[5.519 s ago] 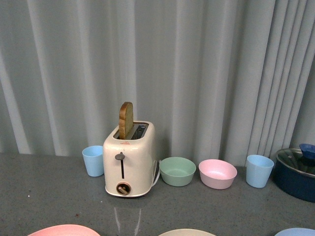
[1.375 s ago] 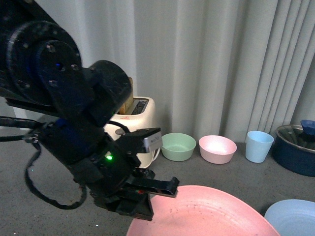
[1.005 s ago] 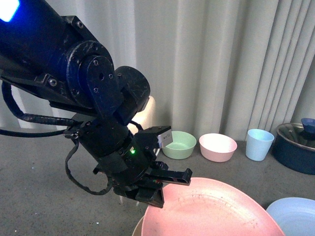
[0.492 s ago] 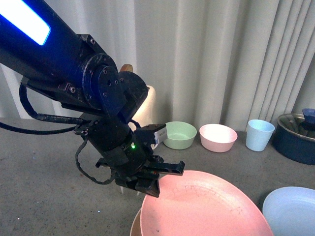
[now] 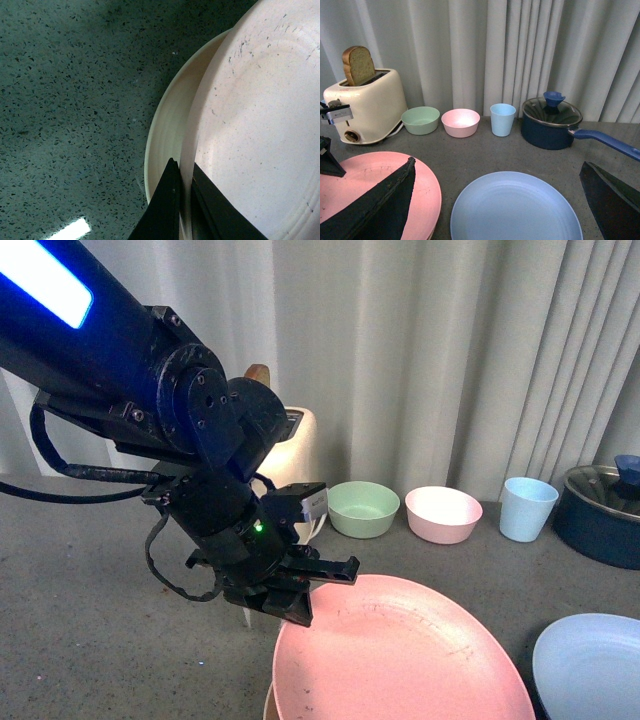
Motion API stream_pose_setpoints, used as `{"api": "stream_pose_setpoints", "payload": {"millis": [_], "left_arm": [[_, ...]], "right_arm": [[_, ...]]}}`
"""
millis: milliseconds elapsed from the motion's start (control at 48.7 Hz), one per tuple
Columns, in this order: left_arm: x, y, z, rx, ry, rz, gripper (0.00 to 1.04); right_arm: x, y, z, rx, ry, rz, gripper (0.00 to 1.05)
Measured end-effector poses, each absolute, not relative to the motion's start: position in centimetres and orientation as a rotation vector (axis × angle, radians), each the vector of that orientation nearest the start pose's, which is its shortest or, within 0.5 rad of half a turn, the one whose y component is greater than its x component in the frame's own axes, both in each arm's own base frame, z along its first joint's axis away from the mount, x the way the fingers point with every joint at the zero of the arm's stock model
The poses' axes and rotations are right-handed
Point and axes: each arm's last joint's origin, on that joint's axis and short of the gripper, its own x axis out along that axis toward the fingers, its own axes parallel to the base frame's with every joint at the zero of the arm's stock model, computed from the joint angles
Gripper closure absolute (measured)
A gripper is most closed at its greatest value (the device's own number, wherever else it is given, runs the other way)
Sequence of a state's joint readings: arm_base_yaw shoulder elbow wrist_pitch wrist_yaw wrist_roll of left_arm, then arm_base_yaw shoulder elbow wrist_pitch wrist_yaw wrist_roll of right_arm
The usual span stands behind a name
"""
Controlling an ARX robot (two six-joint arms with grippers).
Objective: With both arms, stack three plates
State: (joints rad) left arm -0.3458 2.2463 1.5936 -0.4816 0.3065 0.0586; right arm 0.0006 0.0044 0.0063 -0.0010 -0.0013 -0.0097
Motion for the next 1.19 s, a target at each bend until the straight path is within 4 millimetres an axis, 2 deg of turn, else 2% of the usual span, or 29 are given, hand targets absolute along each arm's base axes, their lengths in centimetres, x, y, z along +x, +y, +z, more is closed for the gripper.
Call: {"api": "stream_pose_setpoints", "payload": {"millis": [349, 472, 595, 677, 759, 800, 821, 862, 944, 1190], "left_arm": [[42.5, -15.7, 11.8, 0.091, 1.147, -0.612, 0.99], [42.5, -15.8, 11.8, 0.084, 1.148, -0.623, 0.8], [42.4, -15.8, 12.5, 0.082, 1.131, -0.627, 0.54], [42.3, -15.5, 14.3, 0.081, 1.066, -0.628, 0.36], [41.7, -14.8, 17.1, 0.101, 0.948, -0.619, 0.18], [41.0, -14.1, 19.0, 0.109, 0.868, -0.61, 0.07], [40.7, -13.8, 19.7, 0.118, 0.832, -0.606, 0.05], [39.6, -12.8, 21.5, 0.146, 0.745, -0.573, 0.08], [36.8, -11.0, 23.9, 0.181, 0.625, -0.537, 0.07], [29.5, -8.3, 26.3, 0.231, 0.491, -0.514, 0.07]], "right_arm": [[9.8, 0.0, 16.5, -0.01, -0.001, 0.002, 0.07], [9.8, 0.0, 16.5, -0.01, -0.001, 0.002, 0.07], [9.8, 0.0, 16.5, -0.01, -0.001, 0.002, 0.07], [9.8, 0.0, 16.5, -0.01, -0.001, 0.002, 0.07], [9.8, 0.0, 16.5, -0.01, -0.001, 0.002, 0.07], [9.8, 0.0, 16.5, -0.01, -0.001, 0.002, 0.07], [9.8, 0.0, 16.5, -0.01, -0.001, 0.002, 0.07], [9.8, 0.0, 16.5, -0.01, -0.001, 0.002, 0.07], [9.8, 0.0, 16.5, -0.01, -0.001, 0.002, 0.07], [9.8, 0.0, 16.5, -0.01, -0.001, 0.002, 0.07]]}}
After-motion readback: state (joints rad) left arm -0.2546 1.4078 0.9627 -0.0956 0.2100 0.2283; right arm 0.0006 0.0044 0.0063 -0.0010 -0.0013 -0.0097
